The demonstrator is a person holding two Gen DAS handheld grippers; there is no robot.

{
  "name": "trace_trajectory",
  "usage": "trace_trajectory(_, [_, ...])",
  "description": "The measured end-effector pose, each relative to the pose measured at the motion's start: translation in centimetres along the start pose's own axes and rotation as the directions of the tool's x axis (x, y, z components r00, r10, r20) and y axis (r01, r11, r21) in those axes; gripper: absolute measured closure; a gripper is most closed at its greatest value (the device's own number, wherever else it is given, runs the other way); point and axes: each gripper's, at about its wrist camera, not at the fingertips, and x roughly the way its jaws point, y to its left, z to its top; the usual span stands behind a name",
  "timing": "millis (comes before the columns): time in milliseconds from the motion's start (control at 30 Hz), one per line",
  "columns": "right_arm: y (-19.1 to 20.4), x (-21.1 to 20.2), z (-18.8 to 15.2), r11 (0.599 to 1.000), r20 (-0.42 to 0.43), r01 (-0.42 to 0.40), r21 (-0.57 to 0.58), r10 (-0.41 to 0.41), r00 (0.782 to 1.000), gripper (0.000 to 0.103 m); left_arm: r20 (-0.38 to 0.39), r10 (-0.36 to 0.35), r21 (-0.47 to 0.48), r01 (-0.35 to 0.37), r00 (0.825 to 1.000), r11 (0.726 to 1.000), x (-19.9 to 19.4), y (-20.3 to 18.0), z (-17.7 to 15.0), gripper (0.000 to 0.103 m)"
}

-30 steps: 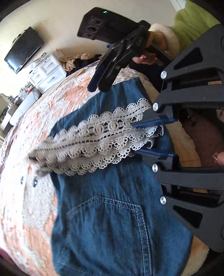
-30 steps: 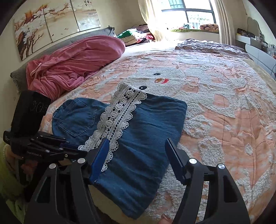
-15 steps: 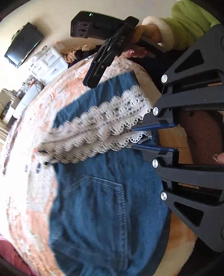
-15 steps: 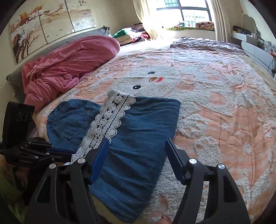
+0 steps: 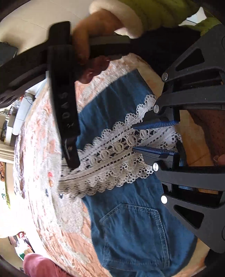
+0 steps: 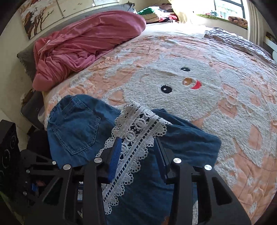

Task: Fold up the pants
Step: 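Lay the lace hem flat on the denim and open the left tool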

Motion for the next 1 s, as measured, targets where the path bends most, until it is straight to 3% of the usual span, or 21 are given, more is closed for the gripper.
trace_trajectory(167, [-0.1, 3.3, 0.8, 0.998, -0.059, 0.061, 0.005, -0.061, 0.996, 0.066, 0.01, 0.008, 0.005, -0.008, 1.0, 1.0, -0.1, 0.3, -0.3, 0.085])
trace_trajectory(233, [-0.2, 3.9, 1.1, 0.998, -0.062, 0.062, 0.008, -0.061, 0.996, 0.065, 0.013, 0.032, 0.001, -0.032, 0.999, 0.999, -0.2, 0.4, -0.6, 0.068])
trace_trajectory(267, [-0.4, 4.2, 1.3, 0.998, -0.069, 0.061, 0.018, -0.06, 0.996, 0.065, 0.011, 0.054, -0.002, -0.054, 0.998, 0.999, -0.1, 0.5, -0.7, 0.05])
trace_trajectory(400, [-1.1, 5.1, 1.5, 0.997, -0.096, 0.054, 0.051, -0.049, 0.994, 0.065, 0.006, 0.035, -0.036, -0.035, 0.999, 0.999, 0.5, 1.4, -0.8, 0.049])
trace_trajectory(633, [-1.1, 3.6, 1.2, 0.996, -0.049, 0.039, 0.08, -0.035, 0.998, 0.065, 0.02, 0.035, -0.042, -0.034, 0.999, 0.999, -0.2, 1.7, -0.9, 0.05])
trace_trajectory(700, [-1.3, 2.3, 1.2, 0.994, -0.015, 0.028, 0.106, -0.027, 1.0, 0.056, 0.027, 0.034, -0.048, -0.033, 0.999, 0.998, -0.8, 1.9, -1.1, 0.049])
trace_trajectory(833, [-1.6, -0.1, 0.9, 0.991, 0.035, 0.04, 0.129, -0.045, 0.998, 0.052, 0.05, 0.06, -0.073, -0.056, 0.997, 0.996, -2.2, 2.9, -1.2, 0.049])
trace_trajectory(1000, [-0.8, -2.9, 0.6, 0.99, 0.108, 0.079, 0.118, -0.091, 0.99, 0.039, 0.073, 0.107, -0.097, -0.099, 0.992, 0.99, -4.0, 4.0, -1.5, 0.039])
